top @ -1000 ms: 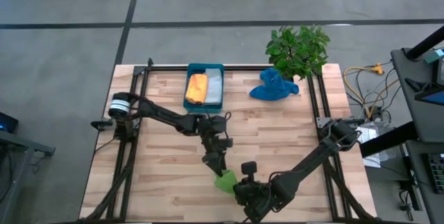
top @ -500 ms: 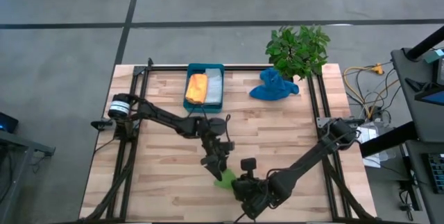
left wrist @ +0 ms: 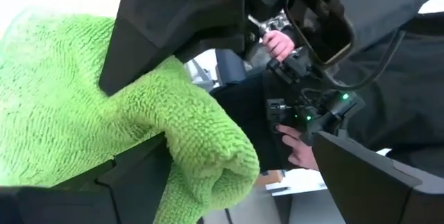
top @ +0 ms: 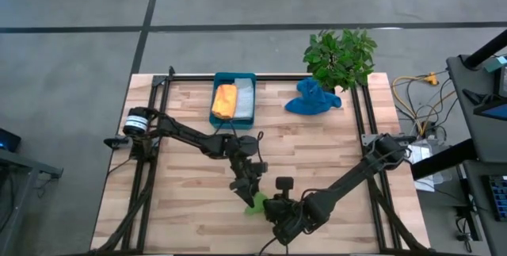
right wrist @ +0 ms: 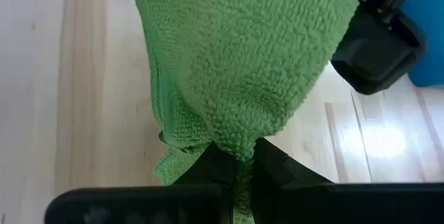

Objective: Fold microfiber towels
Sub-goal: Put the green microfiber cloth into the blue bin

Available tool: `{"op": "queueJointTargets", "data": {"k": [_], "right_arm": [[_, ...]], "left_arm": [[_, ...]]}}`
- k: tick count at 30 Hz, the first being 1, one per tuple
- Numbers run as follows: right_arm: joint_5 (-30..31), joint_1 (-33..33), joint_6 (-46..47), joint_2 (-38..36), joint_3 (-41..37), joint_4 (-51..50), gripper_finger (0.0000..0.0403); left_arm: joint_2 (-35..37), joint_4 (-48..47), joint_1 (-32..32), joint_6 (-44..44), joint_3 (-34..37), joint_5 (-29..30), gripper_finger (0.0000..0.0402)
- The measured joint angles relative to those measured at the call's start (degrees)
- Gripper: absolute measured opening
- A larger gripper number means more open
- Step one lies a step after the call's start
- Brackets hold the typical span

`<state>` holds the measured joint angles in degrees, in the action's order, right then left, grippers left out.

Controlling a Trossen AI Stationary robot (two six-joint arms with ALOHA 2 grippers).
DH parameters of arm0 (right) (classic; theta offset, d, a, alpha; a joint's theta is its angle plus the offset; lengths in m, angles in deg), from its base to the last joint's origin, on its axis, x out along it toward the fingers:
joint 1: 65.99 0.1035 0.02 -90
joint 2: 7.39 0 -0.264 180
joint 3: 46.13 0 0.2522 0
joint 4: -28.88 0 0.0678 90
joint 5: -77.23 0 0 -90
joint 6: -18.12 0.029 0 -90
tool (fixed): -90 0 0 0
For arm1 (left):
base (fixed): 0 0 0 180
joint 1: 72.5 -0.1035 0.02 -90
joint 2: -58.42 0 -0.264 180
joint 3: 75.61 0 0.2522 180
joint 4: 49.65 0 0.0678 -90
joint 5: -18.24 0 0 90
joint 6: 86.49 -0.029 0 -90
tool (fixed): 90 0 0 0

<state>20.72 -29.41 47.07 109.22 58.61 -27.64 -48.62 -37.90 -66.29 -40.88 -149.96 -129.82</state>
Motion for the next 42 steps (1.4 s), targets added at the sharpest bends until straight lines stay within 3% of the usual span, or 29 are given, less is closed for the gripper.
{"op": "queueJointTargets", "data": {"k": [8,17,24,29,38,42], "right_arm": [[-2.3,0.6,-2.9,0.0,0.0,-0.4,0.0013],[-2.2,0.9,-2.0,-0.1,0.0,-0.4,0.0013],[-1.9,0.8,0.3,-0.1,0.0,-0.4,0.0013],[-1.9,0.6,0.8,-0.1,0.0,-0.4,0.0013],[-1.8,0.4,0.7,-0.1,0.0,-0.4,0.0013],[-1.7,0.2,0.7,-0.1,0.0,-0.4,0.0013]], "left_arm": [[0.1,-15.1,-3.9,-10.7,0.2,7.7,0.0331],[-0.8,-6.6,-1.8,-10.0,0.4,5.7,0.0331],[-0.9,-6.6,-0.5,-10.0,0.7,5.3,0.0322],[-0.9,-6.6,-0.6,-10.1,0.9,7.7,0.0245],[-0.9,-6.5,-0.4,-13.5,0.9,7.4,0.0024],[-0.1,-6.7,-0.4,-15.0,0.8,7.5,0.0009]]}}
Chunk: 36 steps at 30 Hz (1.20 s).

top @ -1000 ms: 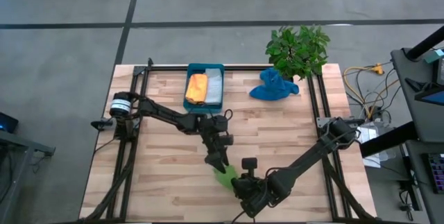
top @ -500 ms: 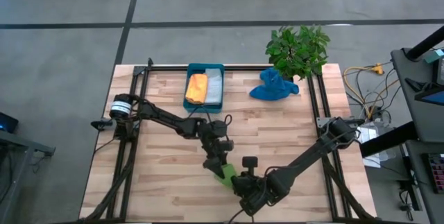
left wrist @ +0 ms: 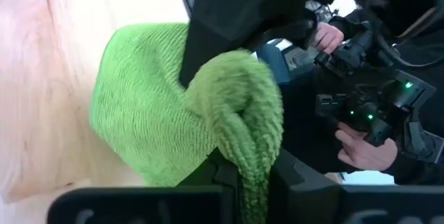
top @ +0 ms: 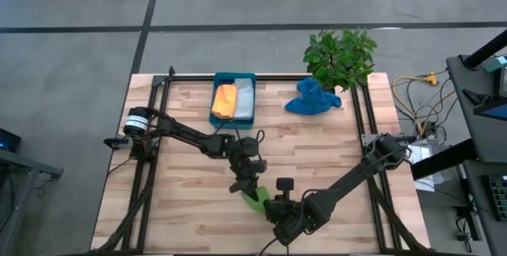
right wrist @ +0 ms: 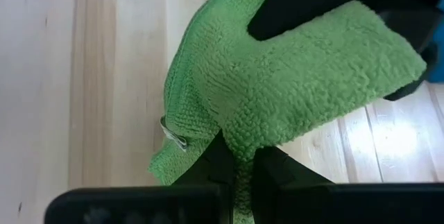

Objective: Fold microfiber towels
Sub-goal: Put the green microfiber cloth into the blue bin

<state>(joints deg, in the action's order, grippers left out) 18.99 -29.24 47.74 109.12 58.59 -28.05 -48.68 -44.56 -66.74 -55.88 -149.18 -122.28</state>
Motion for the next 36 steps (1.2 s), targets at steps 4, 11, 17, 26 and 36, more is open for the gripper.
{"op": "queueJointTargets", "data": {"k": [4,11,17,26,36], "right_arm": [[0.4,-0.1,0.0,-0.1,0.0,0.2,0.0013],[1.1,-0.6,5.1,-1.1,0.1,0.7,0.0022],[-1.3,-0.9,10.8,-4.8,0.0,-0.4,0.0093],[-1.3,0.1,16.6,-12.0,-0.3,0.0,0.0172],[4.2,5.0,29.4,-12.9,-1.5,-0.1,0.0166]], "left_arm": [[2.5,-2.8,0.0,-1.8,0.1,1.3,0.0004],[12.2,-26.2,0.1,-16.2,-1.1,13.4,0.0002],[21.8,-39.0,0.6,-18.2,-1.6,23.7,0.0001],[31.7,-59.6,5.5,-18.1,-9.6,45.5,0.0000],[25.4,-89.6,11.9,-14.5,-29.8,61.7,0.0000]]}}
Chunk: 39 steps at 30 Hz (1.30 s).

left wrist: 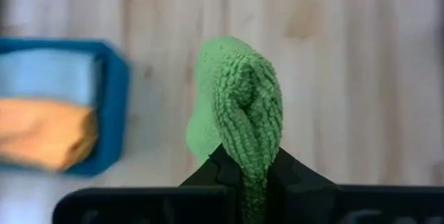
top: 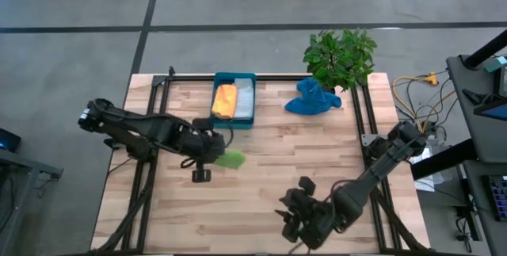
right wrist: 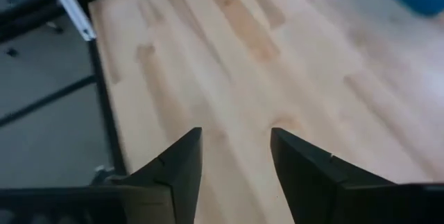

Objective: Fold microfiber towels
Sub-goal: Put the green microfiber cloth into the blue bin

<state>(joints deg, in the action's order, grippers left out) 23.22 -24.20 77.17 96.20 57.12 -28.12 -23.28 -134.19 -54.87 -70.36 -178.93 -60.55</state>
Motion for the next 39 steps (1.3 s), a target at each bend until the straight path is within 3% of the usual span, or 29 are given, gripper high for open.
{"op": "queueJointTargets", "data": {"k": [4,8,15,22,26,32,35,39], "right_arm": [[0.6,2.4,6.4,-0.1,-1.4,1.0,0.0159],[5.0,5.2,10.5,-0.1,-3.5,2.7,0.0157],[9.4,7.9,19.6,-0.9,-6.8,2.8,0.0155],[13.6,7.7,22.6,-5.4,-11.5,2.6,0.0157],[17.6,6.6,25.7,-11.1,-16.7,1.3,0.0155],[22.6,5.7,31.6,-23.6,-26.9,-0.7,0.0155],[24.2,5.5,33.8,-30.2,-32.0,-0.8,0.0152],[24.7,5.6,35.0,-39.0,-37.0,-0.7,0.0150]], "left_arm": [[-7.6,-11.3,0.8,0.0,-9.6,7.6,0.0000],[-16.2,-19.3,0.7,-2.7,-17.0,19.1,0.0000],[-23.2,-19.2,-3.8,-13.1,-19.5,30.5,0.0000],[-24.0,-16.1,-16.1,-20.2,-18.7,38.3,0.0000],[-23.5,-7.9,-25.0,-30.1,-17.0,38.9,0.0000],[-23.2,15.6,-37.2,-53.6,-13.8,38.7,0.0000],[-23.1,30.2,-41.7,-64.9,-10.6,38.8,0.0000],[-23.1,39.2,-44.9,-76.7,-4.9,38.4,0.0000]]}}
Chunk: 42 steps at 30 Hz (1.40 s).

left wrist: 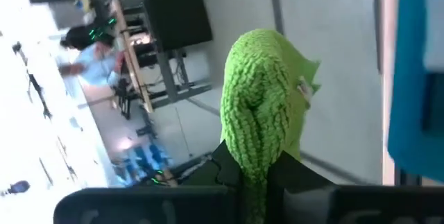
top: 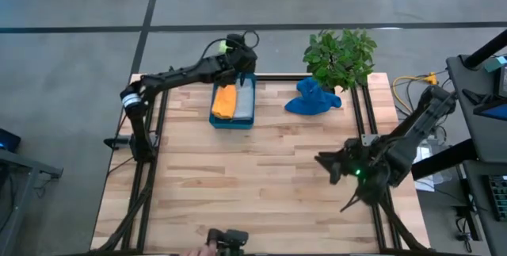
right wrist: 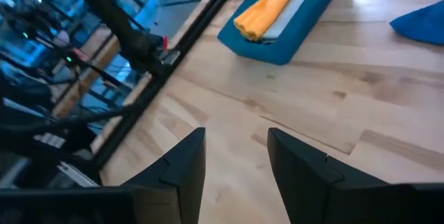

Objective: Fold microfiber towels
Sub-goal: Put the green microfiber cloth into the blue bin

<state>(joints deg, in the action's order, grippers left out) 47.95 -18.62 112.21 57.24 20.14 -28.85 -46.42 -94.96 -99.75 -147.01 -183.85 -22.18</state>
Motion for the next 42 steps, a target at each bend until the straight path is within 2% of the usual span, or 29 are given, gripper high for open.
{"op": "queueJointTargets", "data": {"k": [3,10,17,24,30,38,42], "right_arm": [[1.3,0.0,0.0,-4.9,-2.4,0.1,0.0150],[4.2,-0.1,-2.7,-10.9,-4.8,0.2,0.0150],[5.2,-0.1,-3.3,-10.8,-5.0,0.1,0.0150],[5.5,-0.1,-2.5,-9.0,-5.0,0.1,0.0149],[5.5,-0.1,-0.1,-7.8,-5.0,0.7,0.0146],[5.4,0.0,0.0,-6.9,-5.0,2.2,0.0145],[5.4,0.0,0.0,-6.7,-5.0,2.7,0.0144]], "left_arm": [[0.0,0.9,-0.7,-3.5,5.4,-1.2,0.0000],[2.1,4.6,-0.1,-3.0,18.6,-1.4,0.0000],[9.6,9.7,3.0,-2.9,28.9,-1.5,0.0000],[13.2,11.8,8.1,-2.8,36.9,-5.7,0.0000],[13.2,13.4,11.2,-1.3,40.3,-5.6,0.0000],[13.2,13.5,13.1,6.7,40.2,-6.4,0.0000],[13.2,12.0,13.3,9.7,40.2,-8.0,0.0016]]}}
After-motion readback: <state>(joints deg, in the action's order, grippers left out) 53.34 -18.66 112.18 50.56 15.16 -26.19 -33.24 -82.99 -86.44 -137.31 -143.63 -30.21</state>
